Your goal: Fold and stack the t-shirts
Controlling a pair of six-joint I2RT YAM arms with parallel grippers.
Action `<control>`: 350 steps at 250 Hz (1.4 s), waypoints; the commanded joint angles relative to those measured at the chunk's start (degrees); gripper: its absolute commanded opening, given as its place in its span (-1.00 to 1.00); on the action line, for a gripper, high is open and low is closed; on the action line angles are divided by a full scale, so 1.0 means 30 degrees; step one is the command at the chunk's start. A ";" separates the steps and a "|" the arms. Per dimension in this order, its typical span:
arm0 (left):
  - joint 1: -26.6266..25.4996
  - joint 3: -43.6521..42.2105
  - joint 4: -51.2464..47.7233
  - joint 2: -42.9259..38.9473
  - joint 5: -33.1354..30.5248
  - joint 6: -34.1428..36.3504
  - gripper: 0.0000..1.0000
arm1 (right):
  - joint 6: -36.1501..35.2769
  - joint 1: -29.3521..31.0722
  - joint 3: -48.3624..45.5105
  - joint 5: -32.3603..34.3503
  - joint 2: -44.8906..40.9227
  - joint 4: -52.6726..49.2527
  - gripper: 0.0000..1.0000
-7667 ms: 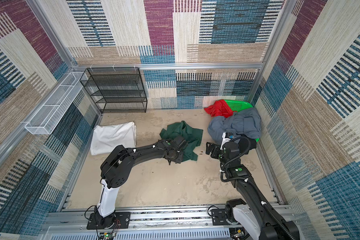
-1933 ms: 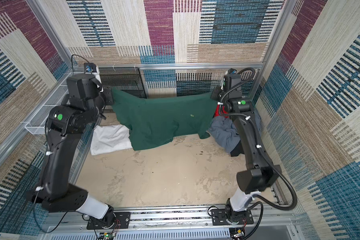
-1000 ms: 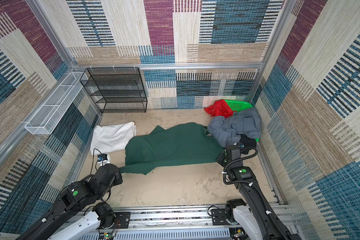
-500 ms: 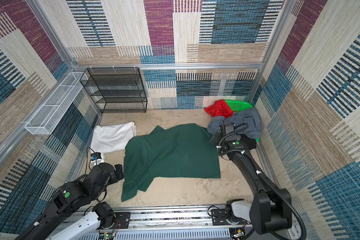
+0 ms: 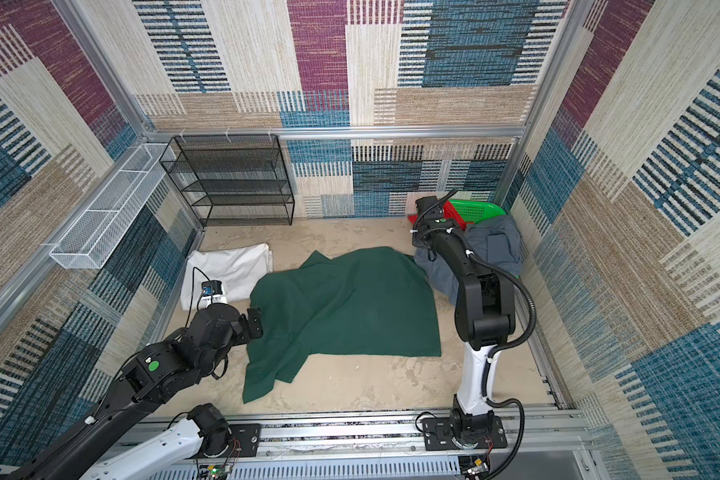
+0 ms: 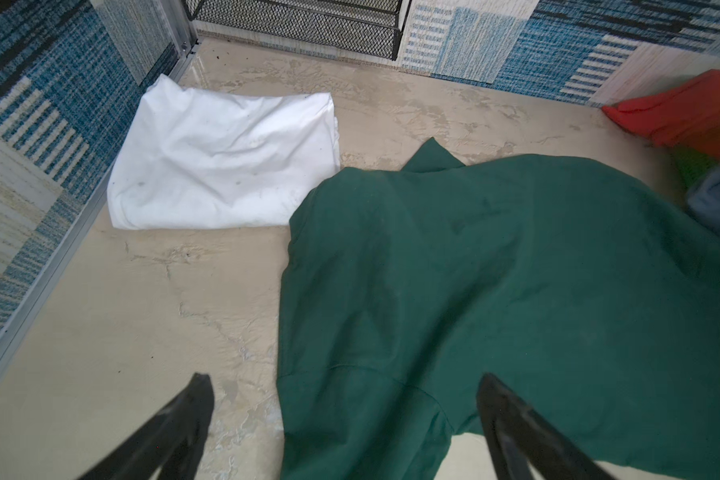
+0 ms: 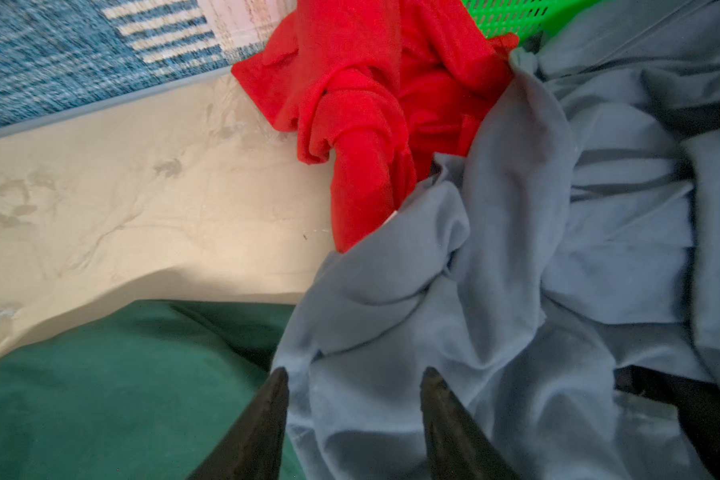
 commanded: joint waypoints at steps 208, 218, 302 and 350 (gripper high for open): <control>0.0013 0.0341 0.3477 0.1761 0.1860 0.1709 0.97 | -0.4563 -0.1470 -0.3570 -0.0271 -0.0900 0.1258 -0.92; 0.0012 0.0350 0.3522 0.1825 0.1868 0.1747 0.97 | -0.4737 -0.1442 -0.3314 -0.0430 -0.0775 0.1311 -0.93; 0.0012 0.0152 0.3886 0.1851 0.1944 0.1741 0.97 | -0.5628 -0.1150 -0.2728 -0.0718 -0.0001 0.2055 -1.00; 0.0012 0.0041 0.3900 0.1782 0.1814 0.1776 0.97 | -0.6289 -0.0532 -0.1656 0.0214 0.0839 0.2207 -1.00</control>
